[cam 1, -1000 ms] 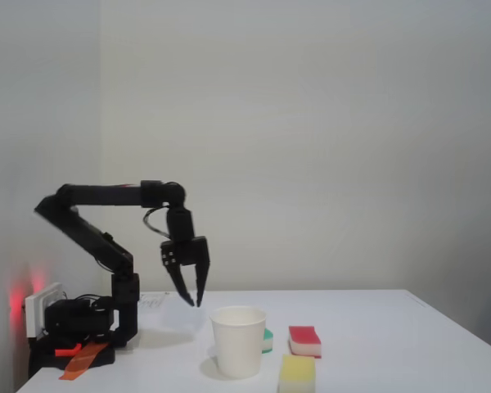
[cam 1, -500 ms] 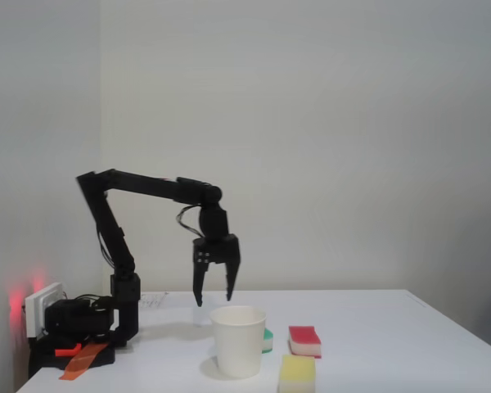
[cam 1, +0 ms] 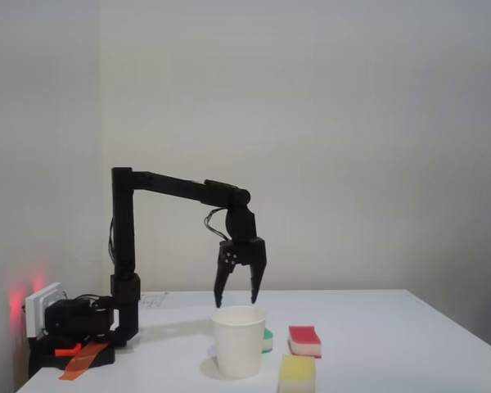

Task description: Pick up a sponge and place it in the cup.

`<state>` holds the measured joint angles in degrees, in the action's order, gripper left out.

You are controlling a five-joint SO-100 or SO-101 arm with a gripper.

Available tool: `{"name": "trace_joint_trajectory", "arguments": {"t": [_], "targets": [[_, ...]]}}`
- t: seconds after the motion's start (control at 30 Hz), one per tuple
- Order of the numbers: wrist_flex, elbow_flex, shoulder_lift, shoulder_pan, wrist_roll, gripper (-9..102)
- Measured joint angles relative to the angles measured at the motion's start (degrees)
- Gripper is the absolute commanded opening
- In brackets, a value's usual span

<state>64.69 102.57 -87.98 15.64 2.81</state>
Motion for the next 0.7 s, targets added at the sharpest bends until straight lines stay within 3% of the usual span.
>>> {"name": "trace_joint_trajectory", "arguments": {"t": [0.7], "targets": [[-6.50,-2.81,12.48,-2.72,1.05,29]]}}
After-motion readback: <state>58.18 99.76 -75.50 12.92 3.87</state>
